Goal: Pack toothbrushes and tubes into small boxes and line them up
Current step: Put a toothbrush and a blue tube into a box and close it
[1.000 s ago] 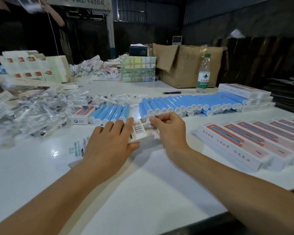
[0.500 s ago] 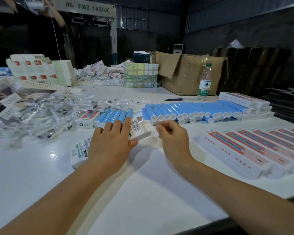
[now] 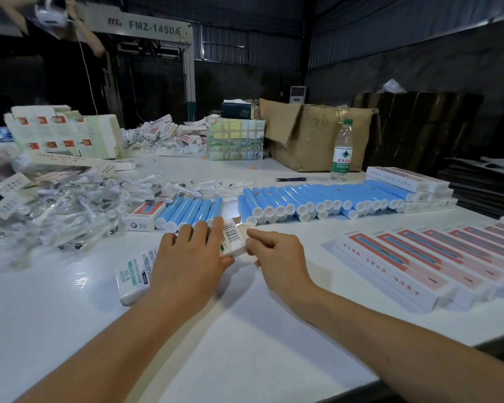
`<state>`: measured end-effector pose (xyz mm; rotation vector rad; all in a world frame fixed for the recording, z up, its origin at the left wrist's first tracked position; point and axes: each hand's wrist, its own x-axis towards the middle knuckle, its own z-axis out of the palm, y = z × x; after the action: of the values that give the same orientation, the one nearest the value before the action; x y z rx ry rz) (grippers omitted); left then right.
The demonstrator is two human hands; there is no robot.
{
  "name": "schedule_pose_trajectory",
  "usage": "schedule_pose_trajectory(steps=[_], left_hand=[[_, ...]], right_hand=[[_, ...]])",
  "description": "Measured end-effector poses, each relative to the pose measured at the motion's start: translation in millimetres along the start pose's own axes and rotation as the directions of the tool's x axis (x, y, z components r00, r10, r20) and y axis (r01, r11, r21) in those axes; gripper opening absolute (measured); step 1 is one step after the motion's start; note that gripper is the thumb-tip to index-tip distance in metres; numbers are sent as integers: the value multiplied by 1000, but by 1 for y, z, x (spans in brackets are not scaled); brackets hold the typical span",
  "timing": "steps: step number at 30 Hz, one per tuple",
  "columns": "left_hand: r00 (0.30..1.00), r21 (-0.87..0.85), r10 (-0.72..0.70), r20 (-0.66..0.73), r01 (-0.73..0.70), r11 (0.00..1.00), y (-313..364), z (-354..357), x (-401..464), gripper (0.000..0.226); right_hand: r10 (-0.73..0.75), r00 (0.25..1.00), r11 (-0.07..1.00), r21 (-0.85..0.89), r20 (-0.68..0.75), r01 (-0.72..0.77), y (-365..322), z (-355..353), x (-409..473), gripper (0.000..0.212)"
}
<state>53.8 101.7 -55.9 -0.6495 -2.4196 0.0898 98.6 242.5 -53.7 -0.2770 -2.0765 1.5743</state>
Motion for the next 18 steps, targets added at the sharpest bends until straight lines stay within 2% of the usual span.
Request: schedule_pose_trajectory(steps=[3, 7, 13, 14, 16, 18], left_hand=[[1000, 19, 16, 6, -16, 1000, 3, 0, 0, 71], [999, 30, 17, 41, -18, 999, 3, 0, -1, 72], [998, 10, 45, 36, -45, 999, 4, -2, -3, 73], [998, 12, 51, 38, -52, 999, 5, -2, -4, 73], [997, 23, 63, 49, -64, 998, 7, -4, -3, 73], [996, 29, 68, 59, -70, 997, 8, -5, -4, 72]], right_hand=[[-92, 996, 995, -29, 10, 92, 0, 1, -3, 18], [-140, 990, 986, -90, 31, 142, 0, 0, -3, 27], [-56, 996, 993, -103, 72, 63, -6, 1, 3, 56], [-41, 996, 992, -115, 74, 49, -7, 1, 5, 51], [-48, 995, 985, -163, 83, 61, -7, 1, 6, 25], [-54, 996, 985, -160, 68, 65, -6, 1, 4, 18]])
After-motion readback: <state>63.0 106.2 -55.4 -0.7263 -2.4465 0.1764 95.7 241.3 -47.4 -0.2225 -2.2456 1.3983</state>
